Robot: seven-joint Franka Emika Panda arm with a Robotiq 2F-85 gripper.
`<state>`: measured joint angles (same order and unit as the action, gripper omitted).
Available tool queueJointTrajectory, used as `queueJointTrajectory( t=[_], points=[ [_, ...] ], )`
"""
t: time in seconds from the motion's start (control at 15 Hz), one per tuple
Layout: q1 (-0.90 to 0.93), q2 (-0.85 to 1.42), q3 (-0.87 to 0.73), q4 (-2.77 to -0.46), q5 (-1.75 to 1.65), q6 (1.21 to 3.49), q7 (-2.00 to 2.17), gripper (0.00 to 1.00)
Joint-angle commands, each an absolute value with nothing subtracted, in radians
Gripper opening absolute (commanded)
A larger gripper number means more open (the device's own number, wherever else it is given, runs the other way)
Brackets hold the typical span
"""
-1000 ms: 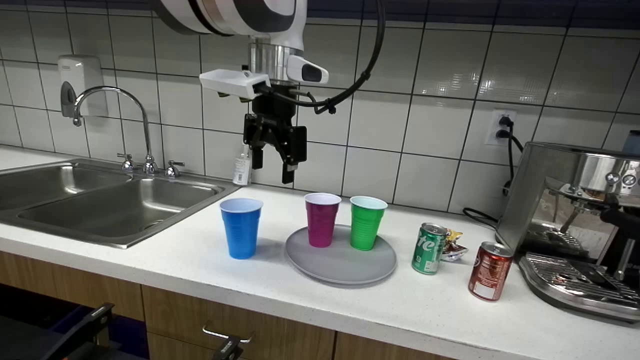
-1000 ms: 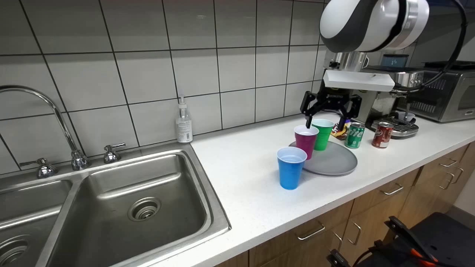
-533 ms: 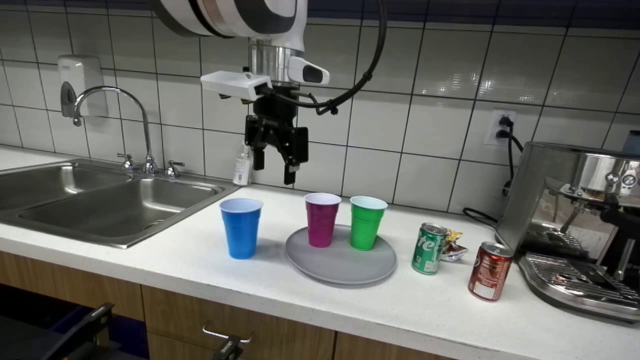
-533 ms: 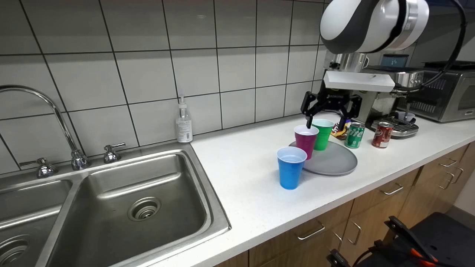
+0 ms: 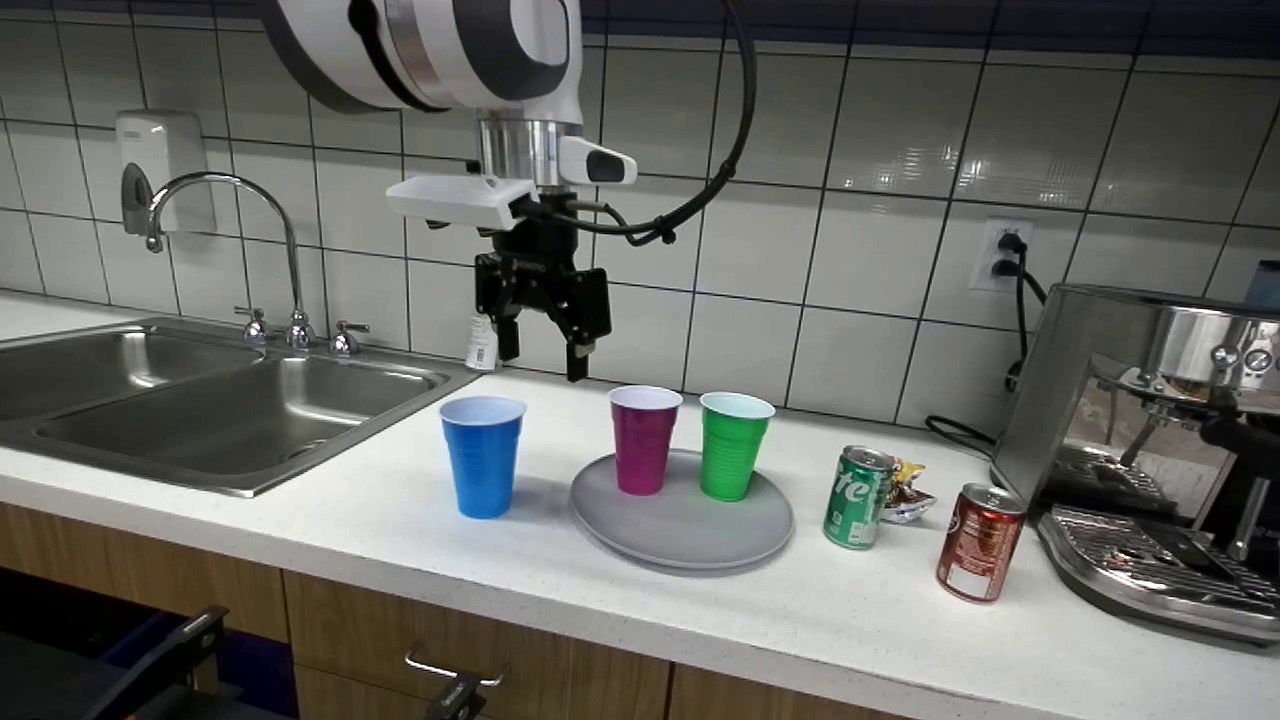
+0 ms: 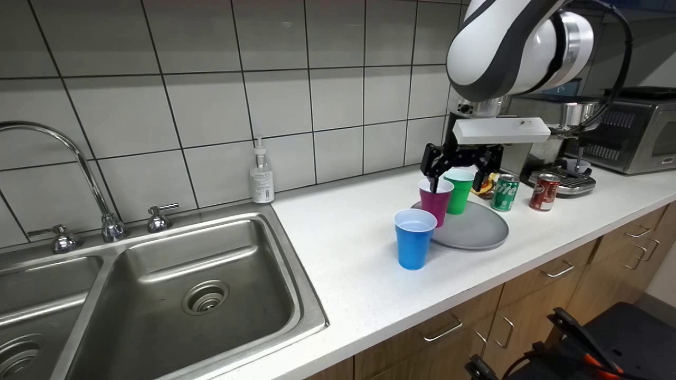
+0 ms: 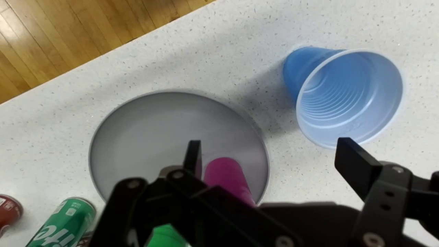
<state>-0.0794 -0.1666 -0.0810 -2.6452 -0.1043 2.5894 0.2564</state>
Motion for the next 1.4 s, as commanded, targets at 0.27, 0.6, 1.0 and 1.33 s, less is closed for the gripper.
queueJointTrajectory(
  t=[0.27,0.6,1.0,1.33],
  points=[
    [-0.086,-0.088,-0.038,-2.627,-0.155,2.627,0.280,1.00],
    [-0.076,-0.040,-0.036,-2.610,-0.157,2.629,0.284,1.00],
    [-0.058,0.018,-0.040,-2.580,-0.152,2.623,0.282,1.00],
    [-0.041,0.064,-0.047,-2.555,-0.153,2.618,0.287,1.00]
  ],
)
